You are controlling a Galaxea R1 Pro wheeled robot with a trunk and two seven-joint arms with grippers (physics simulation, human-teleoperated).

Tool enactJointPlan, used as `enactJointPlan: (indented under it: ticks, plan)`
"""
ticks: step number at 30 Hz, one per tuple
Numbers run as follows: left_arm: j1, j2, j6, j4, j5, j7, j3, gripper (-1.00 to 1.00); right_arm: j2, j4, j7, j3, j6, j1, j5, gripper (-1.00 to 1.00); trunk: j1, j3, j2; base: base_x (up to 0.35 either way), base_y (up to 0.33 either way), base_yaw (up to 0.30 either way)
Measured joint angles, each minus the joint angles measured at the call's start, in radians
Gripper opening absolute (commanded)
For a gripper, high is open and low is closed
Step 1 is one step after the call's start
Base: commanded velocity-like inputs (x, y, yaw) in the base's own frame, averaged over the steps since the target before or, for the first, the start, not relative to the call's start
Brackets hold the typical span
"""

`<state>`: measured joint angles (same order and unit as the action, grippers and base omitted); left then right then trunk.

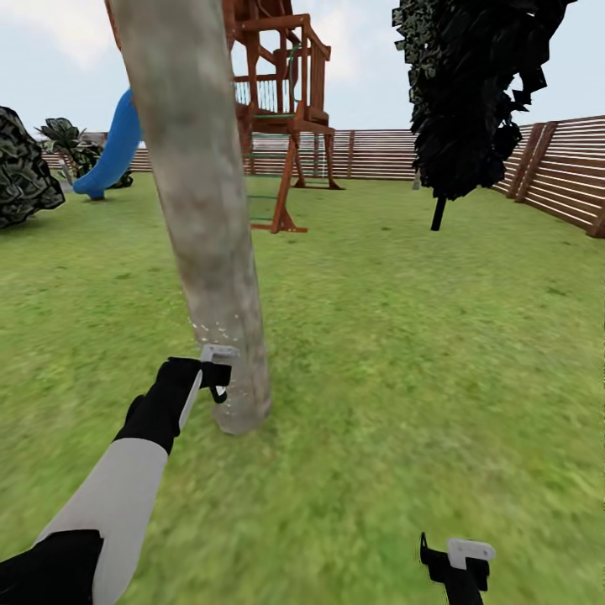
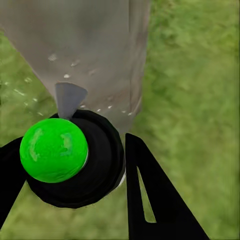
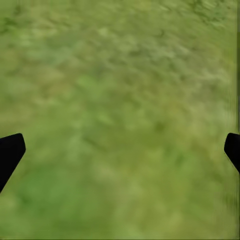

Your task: In the garden, pick up the pesticide atomizer on the floor and spray pesticide onto both trees until each tree trunk is fully covered.

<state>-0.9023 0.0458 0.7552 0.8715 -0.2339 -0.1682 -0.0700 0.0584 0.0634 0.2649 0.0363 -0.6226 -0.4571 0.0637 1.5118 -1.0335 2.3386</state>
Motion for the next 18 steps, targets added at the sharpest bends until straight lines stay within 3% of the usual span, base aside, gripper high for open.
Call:
enactJointPlan:
  ticks: [3,7,11,12,15,18]
  plan:
    - [0.011,-0.018,-0.005,-0.003,-0.002,0.0,-0.004,-1.0,0.0,-0.001,0.0,0.0,0.0,0.0,0.0,1.0,0.0,0.0,0.0,0.017,-0.274,0.0]
    - [0.038,-0.021,-0.007,-0.014,0.0,0.008,-0.003,-1.0,0.0,-0.001,0.0,0.0,0.0,0.0,0.0,1.0,0.0,0.0,0.0,0.001,-0.275,0.117]
    - [0.053,-0.065,-0.007,-0.028,0.0,0.022,-0.01,-1.0,0.0,0.0,0.0,0.0,0.0,0.0,0.0,1.0,0.0,0.0,0.0,0.0,-0.275,0.269]
    - [0.053,-0.061,-0.008,-0.029,0.006,0.027,-0.008,-1.0,0.0,0.0,0.0,0.0,0.0,-0.001,0.0,1.0,0.0,0.0,0.0,0.0,-0.276,0.277]
    - [0.053,-0.018,-0.01,-0.043,0.009,0.063,-0.004,-1.0,0.0,-0.001,0.0,0.0,0.0,0.0,0.0,1.0,0.0,0.0,0.0,0.0,-0.276,0.27]
    - [0.052,-0.021,-0.012,-0.052,0.001,0.077,-0.009,-1.0,0.0,-0.001,0.0,0.0,0.0,0.0,0.0,1.0,0.0,0.0,0.0,0.0,-0.276,0.133]
